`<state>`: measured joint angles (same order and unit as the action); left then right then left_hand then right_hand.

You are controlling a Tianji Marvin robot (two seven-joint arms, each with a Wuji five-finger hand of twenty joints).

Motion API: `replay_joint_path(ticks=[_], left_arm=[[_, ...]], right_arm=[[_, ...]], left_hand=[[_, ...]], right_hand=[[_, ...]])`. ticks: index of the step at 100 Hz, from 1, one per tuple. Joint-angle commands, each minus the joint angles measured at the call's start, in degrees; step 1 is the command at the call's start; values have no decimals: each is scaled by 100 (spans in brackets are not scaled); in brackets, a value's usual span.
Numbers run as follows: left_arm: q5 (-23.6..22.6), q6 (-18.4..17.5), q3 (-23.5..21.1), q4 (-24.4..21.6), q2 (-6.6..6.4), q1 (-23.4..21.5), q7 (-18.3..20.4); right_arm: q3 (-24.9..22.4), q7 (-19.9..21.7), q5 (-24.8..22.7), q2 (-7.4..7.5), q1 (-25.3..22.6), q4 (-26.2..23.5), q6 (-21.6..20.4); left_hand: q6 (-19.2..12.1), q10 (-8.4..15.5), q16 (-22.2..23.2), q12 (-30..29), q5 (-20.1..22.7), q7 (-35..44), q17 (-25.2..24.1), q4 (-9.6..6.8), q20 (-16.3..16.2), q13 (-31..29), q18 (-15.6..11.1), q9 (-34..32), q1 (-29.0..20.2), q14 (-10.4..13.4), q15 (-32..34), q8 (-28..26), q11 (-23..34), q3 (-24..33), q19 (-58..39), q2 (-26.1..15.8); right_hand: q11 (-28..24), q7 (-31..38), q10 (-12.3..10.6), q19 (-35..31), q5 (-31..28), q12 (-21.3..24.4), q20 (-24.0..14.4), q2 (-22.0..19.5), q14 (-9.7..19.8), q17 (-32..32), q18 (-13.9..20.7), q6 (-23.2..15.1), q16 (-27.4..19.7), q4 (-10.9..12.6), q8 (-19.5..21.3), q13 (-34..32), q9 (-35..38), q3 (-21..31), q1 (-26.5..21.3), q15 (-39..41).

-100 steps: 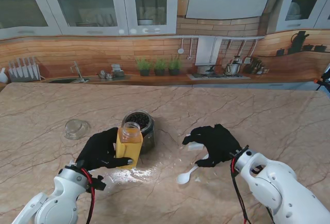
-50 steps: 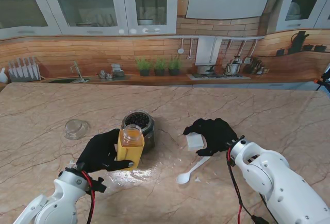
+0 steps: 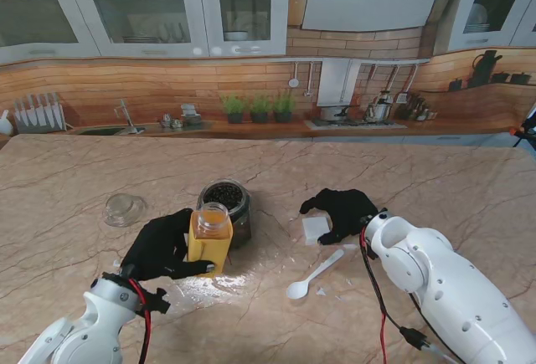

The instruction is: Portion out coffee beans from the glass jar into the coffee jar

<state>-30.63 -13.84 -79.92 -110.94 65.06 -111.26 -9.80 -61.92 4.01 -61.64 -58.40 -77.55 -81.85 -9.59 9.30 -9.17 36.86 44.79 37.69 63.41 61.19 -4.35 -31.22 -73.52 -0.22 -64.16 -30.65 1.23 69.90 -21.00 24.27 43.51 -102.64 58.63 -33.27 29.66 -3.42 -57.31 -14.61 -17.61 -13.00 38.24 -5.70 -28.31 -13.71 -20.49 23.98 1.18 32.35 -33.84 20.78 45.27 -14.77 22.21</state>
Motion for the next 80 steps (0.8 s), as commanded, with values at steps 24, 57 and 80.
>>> replay_joint_path(ticks=[24,57,80], left_arm=[[51,32,24,-23,14,25,16],[55,36,4,15,20,28,-5],[60,19,-12,43,26,33,-34]], right_arm=[[358,-205,153,-75,303,415,108],[870,-349,407,-119,673,894,268],[1165,-619,553,-169,750,1196,475]], left_hand=[[-1494,682,20,291,567,1283,84,-1266,-83,42,-358,-720,-976,-98,-18,-386,832,2465,-645,-873],[-1506,688,18,290,566,1281,85,-1292,-86,43,-364,-717,-979,-100,-11,-383,835,2463,-645,-883],[-1493,678,16,288,567,1281,85,-1303,-90,42,-351,-717,-976,-103,-10,-383,836,2456,-651,-884]], right_hand=[[-483,250,139,-236,111,-246,105,81,444,-504,458,166,371,-147,-16,-697,10,-176,-196,348],[-1037,883,42,-485,-177,-726,156,214,863,-1036,980,463,856,-216,-82,-1404,431,-492,-832,687],[-1557,1549,-131,-727,-809,-1158,67,1623,1192,-1822,1615,532,1266,-673,-9,-2426,1110,941,-1513,986]])
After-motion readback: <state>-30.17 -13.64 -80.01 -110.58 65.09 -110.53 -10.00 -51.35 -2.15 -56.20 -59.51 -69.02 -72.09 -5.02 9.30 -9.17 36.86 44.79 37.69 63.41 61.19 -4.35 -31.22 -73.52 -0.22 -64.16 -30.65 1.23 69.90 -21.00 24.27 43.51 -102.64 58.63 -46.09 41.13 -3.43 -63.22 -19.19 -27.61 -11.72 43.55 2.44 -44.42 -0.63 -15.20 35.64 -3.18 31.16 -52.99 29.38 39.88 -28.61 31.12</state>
